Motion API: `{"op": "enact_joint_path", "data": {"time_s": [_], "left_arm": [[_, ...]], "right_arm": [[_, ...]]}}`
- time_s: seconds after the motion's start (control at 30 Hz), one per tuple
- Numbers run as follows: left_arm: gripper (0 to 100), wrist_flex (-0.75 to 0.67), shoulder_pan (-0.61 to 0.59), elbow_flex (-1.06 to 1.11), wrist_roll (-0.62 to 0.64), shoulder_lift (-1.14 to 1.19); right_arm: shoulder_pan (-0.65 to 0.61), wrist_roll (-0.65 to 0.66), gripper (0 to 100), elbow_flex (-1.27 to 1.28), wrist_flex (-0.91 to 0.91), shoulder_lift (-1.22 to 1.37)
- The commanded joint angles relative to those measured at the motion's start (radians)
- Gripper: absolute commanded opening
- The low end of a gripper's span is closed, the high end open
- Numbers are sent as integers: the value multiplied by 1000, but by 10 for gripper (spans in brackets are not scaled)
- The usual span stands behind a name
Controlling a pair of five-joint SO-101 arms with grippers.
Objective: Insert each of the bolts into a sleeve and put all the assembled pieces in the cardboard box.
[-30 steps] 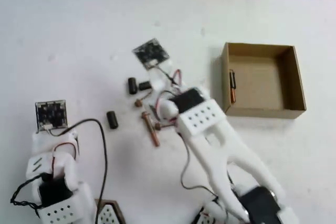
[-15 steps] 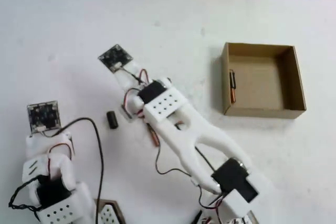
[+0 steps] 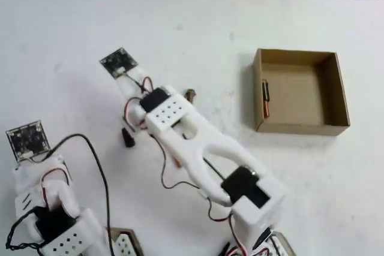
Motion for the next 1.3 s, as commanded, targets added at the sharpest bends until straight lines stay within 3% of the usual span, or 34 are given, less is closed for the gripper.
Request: {"op": "enact_joint_path", "data": {"time_s": [0.0, 0.17, 0.33, 0.5, 0.67, 1.27], "left_arm": [[24, -6, -22, -43, -11, -7], [24, -6, -54, -40, -11, -7], [24, -25, -54, -31, -11, -7], [24, -26, -54, -29, -11, -7], [24, -26, -99, -32, -11, -7], [24, -28, -134, -32, -11, -7]], "right_arm": [[-4, -11, 83, -74, -8, 16], [-8, -12, 166, -81, 13, 25], [-58, -15, 135, -127, 10, 38], [-79, -186, 134, -135, 7, 45], [-97, -269, 134, -133, 12, 64], [-134, -296, 132, -396, 125, 348]]}}
